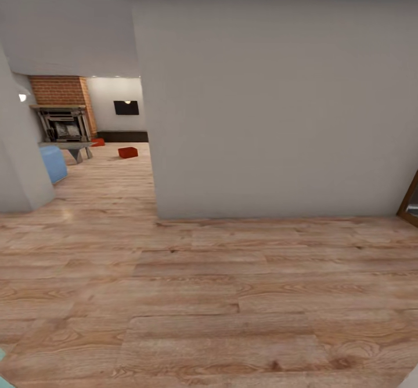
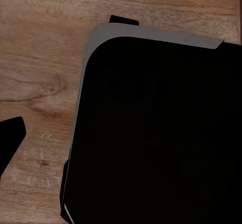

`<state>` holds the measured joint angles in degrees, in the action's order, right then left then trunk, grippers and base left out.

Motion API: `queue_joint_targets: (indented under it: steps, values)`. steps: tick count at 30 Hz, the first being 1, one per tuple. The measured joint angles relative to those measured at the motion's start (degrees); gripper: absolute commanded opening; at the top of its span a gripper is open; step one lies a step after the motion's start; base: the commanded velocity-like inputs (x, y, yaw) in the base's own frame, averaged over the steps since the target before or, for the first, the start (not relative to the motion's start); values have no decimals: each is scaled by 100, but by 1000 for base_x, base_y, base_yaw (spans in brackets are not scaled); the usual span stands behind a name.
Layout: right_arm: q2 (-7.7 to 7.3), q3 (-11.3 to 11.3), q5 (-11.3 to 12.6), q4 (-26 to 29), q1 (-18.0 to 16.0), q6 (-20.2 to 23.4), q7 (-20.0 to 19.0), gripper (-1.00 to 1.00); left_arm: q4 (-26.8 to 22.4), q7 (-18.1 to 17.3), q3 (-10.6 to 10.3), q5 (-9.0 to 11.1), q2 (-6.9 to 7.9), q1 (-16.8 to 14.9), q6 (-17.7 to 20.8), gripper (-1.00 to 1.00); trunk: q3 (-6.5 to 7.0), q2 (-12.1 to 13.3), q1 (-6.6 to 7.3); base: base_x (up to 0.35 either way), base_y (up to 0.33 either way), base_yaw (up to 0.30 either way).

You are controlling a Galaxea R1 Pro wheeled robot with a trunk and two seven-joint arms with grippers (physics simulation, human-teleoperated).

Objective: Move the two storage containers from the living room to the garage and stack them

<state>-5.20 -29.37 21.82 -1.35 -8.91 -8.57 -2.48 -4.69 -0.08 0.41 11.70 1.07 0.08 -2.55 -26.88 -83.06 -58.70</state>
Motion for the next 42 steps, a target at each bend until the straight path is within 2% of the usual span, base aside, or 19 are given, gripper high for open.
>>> queue_joint_targets:
  steps: [32, 42]
  values:
    - [-1, 5, 35, -6, 0, 39, -5, 100, 3, 0, -6, -9, -10, 0, 2, 100, 0, 0, 0, 323, 0, 0]
    - [0, 24, 78, -9, 0, 0, 1, 100, 2, 0, -4, -9, -2, 0, -2, 100, 0, 0, 0, 323, 0, 207]
